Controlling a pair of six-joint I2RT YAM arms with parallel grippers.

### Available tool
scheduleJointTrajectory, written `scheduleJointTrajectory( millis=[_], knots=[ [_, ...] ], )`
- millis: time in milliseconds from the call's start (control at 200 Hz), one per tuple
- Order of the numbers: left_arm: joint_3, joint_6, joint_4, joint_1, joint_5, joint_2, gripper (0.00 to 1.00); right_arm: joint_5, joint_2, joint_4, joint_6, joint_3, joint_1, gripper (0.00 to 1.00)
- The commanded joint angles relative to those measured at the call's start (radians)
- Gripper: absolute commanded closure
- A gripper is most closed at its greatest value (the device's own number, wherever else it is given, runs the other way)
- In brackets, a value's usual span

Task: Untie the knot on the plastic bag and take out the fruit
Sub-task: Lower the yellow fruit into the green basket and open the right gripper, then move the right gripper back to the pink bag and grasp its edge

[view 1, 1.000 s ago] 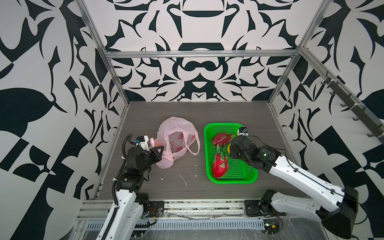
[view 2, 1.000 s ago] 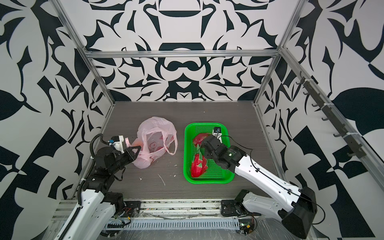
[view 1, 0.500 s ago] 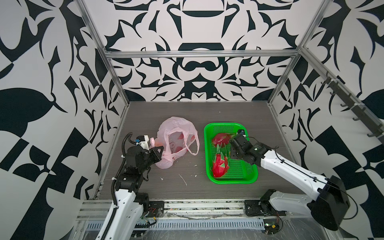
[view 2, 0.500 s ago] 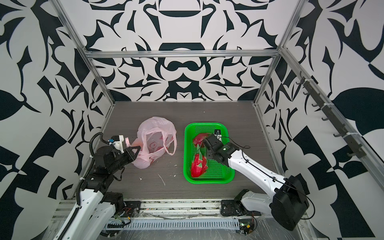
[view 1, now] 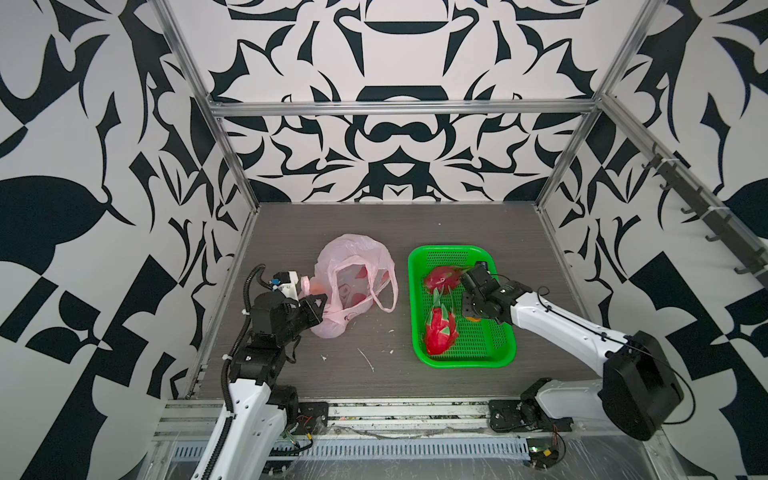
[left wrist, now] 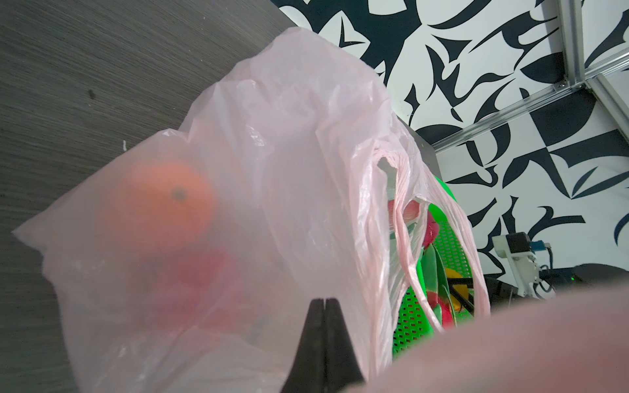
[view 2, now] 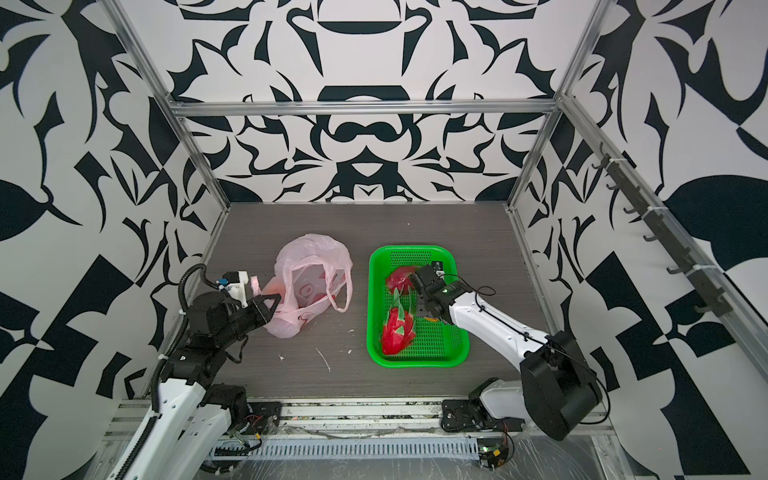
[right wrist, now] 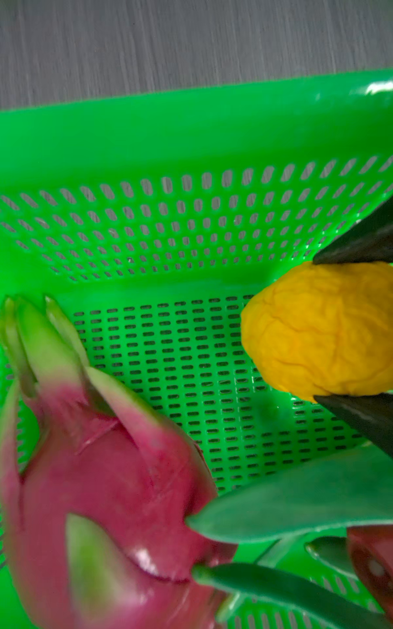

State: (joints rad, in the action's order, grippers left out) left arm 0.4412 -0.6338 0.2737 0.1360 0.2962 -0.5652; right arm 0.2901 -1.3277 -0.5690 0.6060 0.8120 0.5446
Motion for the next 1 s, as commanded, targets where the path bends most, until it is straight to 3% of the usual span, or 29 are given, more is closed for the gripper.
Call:
scheduleJointTrajectory(
  millis=[0,335,670,885,995],
  knots=[
    [0.026,0.025,0.015,0.002,0.019,-0.004,1.00,0.004,-0.007,0.018,-0.018,0.020,-0.006,0.40],
    [0.052,0.063,0.017,0.002,0.049,-0.028,1.00,0.026,0.011,-0.012,-0.027,0.049,-0.009,0.25],
    [0.132,0.121,0.019,0.002,0.076,-0.082,1.00,0.080,0.113,-0.162,-0.049,0.149,-0.009,0.24],
    [0.183,0.107,0.008,0.001,0.041,-0.086,1.00,-0.022,0.142,-0.162,-0.113,0.265,0.002,0.31],
    [0.231,0.110,0.004,0.002,0.041,-0.100,1.00,-0.029,0.103,-0.152,-0.158,0.363,0.063,0.32]
  ],
)
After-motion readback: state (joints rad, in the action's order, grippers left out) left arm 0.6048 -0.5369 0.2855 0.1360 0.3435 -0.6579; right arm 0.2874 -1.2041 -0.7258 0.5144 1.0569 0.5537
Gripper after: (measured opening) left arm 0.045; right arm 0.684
